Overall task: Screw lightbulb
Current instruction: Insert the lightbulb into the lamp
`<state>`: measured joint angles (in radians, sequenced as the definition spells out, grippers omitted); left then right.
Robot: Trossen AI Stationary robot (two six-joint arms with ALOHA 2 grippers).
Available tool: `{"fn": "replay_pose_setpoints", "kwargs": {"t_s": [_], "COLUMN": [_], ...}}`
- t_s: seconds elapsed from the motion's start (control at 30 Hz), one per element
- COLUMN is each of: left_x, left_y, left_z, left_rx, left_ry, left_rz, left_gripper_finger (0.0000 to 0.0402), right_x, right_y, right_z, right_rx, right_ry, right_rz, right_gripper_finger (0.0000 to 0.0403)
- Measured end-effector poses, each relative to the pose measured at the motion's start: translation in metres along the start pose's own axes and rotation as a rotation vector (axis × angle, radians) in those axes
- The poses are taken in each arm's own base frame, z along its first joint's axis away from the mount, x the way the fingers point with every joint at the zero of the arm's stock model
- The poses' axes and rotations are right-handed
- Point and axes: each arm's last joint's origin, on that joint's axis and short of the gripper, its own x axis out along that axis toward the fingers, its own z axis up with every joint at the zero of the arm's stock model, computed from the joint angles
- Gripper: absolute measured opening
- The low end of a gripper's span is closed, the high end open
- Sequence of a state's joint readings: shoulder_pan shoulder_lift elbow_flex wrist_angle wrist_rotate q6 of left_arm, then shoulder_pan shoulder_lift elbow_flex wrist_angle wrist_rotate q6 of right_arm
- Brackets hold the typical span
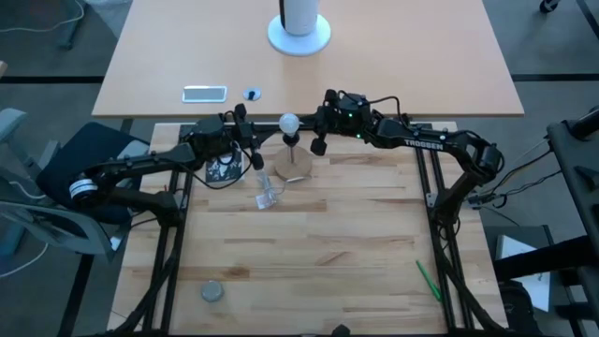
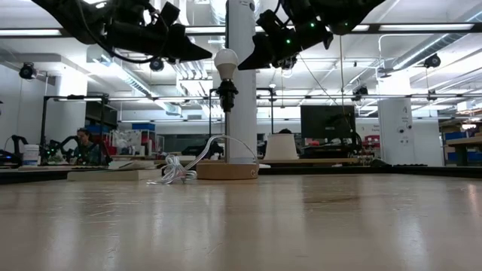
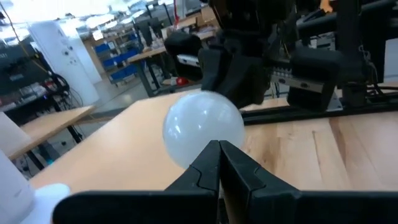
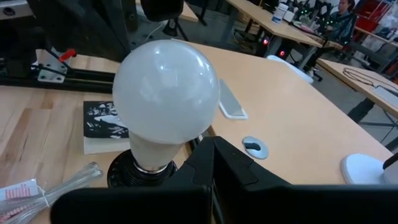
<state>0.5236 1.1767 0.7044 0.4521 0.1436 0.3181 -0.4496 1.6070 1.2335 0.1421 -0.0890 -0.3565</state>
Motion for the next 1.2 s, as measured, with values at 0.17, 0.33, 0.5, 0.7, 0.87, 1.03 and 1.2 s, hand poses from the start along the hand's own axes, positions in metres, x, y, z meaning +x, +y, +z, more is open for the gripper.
{"fn": "replay_pose_setpoints", "kwargs": {"t_s": [0.17, 0.33, 0.5, 0.7, 0.87, 1.03, 1.2], "left_x": [0.007, 0.011, 0.014, 0.013, 0.013, 0.010, 0.003], "left_y": [0.001, 0.001, 0.000, 0.004, 0.005, 0.005, 0.005], "left_z": [-0.001, -0.005, -0.007, -0.008, -0.009, -0.006, -0.001], "left_rx": [0.031, 0.035, 0.028, 0.018, 0.016, 0.017, 0.005], "left_ry": [-0.041, -0.042, -0.045, -0.009, 0.012, 0.002, 0.009], "left_rz": [0.017, 0.018, 0.019, 0.108, 0.154, 0.145, 0.133], "left_gripper_finger": [0.0000, 0.0000, 0.0000, 0.0000, 0.0000, 0.0000, 0.0000], "right_x": [0.000, 0.000, 0.000, 0.000, 0.000, -0.002, -0.002], "right_y": [0.001, 0.002, 0.004, 0.007, 0.008, 0.008, 0.004], "right_z": [0.001, 0.001, 0.002, 0.003, 0.004, 0.004, 0.001], "right_rx": [0.002, 0.002, 0.003, 0.014, 0.035, 0.036, 0.029], "right_ry": [-0.006, -0.011, -0.018, -0.019, -0.022, -0.010, 0.041], "right_rz": [0.004, 0.018, 0.039, 0.055, 0.067, 0.042, -0.063], "right_gripper_finger": [0.0000, 0.0000, 0.0000, 0.0000, 0.0000, 0.0000, 0.0000]}}
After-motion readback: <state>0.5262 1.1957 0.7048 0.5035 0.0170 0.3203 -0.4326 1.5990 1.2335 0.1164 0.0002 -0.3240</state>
